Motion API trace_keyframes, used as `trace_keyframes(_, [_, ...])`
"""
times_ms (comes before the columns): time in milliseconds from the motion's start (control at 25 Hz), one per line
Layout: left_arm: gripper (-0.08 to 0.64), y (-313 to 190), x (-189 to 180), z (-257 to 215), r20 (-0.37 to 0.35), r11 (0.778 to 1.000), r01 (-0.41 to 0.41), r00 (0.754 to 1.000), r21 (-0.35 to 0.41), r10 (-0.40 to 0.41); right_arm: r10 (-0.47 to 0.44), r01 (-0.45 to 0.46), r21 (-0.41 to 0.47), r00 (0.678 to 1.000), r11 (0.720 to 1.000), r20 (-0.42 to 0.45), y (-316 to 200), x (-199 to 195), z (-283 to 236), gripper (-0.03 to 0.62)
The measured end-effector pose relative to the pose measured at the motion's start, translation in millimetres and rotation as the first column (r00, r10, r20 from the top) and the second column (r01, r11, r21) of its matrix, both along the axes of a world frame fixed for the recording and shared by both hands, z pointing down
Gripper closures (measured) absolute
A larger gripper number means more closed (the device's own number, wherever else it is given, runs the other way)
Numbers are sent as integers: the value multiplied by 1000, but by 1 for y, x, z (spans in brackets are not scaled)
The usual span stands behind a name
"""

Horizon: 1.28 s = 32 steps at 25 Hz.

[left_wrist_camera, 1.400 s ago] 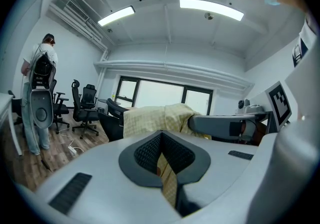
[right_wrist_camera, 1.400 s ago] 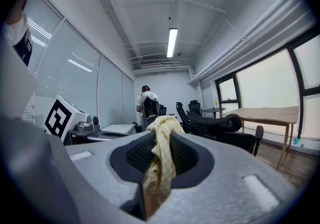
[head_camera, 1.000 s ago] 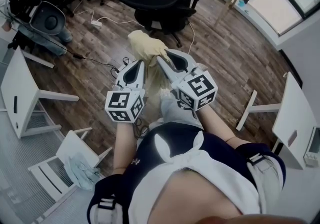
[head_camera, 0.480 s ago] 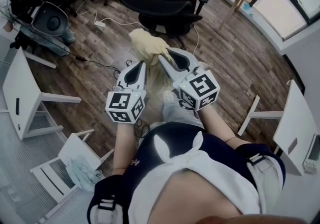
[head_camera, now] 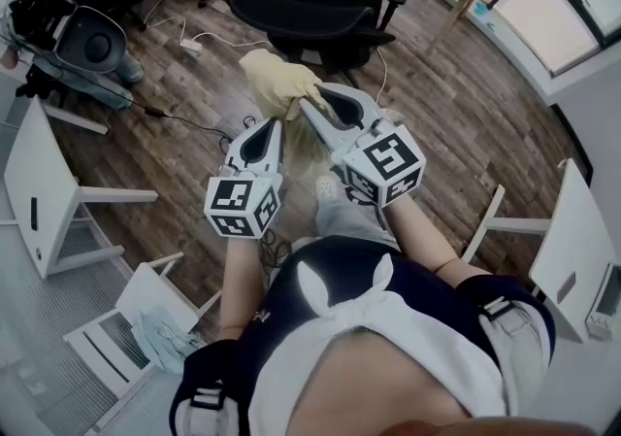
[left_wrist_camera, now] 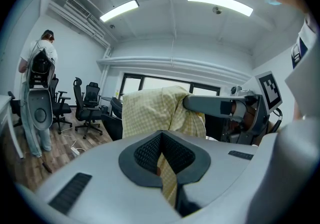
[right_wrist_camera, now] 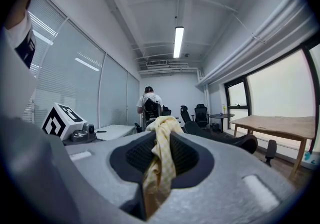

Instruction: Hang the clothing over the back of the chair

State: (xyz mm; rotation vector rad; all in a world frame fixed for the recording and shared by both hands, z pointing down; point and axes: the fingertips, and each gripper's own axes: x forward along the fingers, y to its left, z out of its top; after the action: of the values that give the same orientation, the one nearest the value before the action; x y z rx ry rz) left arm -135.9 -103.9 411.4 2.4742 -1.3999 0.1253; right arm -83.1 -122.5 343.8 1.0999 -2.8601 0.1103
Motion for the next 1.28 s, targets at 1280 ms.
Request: trace_keyframes(1280, [554,-73,3,2,-12,1000,-9,1000,-14,9,-34,34,107,999,994,-1,-95,-3,-58,511])
